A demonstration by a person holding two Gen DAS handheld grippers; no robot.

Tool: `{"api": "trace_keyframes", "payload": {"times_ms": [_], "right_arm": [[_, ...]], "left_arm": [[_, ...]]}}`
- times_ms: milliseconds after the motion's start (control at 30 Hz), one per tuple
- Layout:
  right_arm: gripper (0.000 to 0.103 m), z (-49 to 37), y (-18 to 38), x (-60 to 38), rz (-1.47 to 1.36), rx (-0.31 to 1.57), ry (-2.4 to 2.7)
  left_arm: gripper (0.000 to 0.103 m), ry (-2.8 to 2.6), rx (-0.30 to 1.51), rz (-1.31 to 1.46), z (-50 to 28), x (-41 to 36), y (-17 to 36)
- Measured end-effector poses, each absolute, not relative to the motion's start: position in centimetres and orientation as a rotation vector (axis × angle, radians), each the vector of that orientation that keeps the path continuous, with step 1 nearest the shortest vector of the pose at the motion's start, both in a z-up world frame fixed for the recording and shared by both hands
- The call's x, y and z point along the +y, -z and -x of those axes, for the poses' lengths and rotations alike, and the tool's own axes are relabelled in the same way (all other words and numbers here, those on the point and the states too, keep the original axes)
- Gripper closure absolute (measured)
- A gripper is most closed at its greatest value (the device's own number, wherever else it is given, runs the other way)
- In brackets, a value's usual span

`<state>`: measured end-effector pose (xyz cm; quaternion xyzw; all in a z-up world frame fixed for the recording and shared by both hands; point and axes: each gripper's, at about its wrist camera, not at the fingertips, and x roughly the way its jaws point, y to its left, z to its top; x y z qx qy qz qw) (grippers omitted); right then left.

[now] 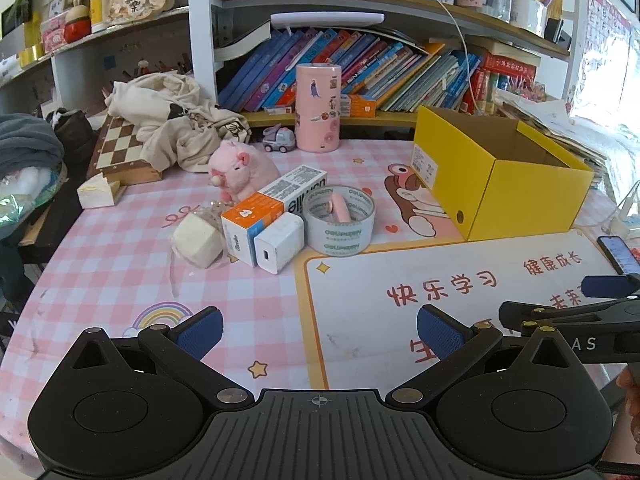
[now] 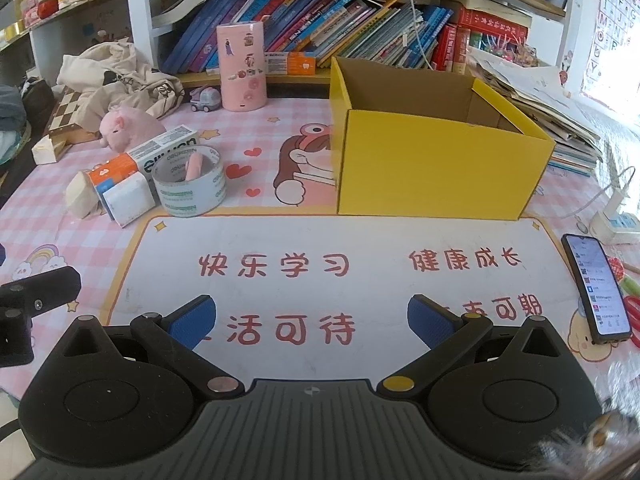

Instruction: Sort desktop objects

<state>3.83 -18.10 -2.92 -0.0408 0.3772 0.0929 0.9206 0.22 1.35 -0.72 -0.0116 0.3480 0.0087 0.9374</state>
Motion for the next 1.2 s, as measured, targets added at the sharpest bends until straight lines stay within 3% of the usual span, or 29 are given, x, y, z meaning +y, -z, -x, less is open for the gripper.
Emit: {"api": "trace_keyframes", "payload": {"times_ms": [1200], "right_arm": [[0.000,-8.3,2.9,-13.0,0.085,0.745,-0.444]], "left_arm": [[0.000,-0.173,0.661,0.083,-2.0,5.1,1.1]]}}
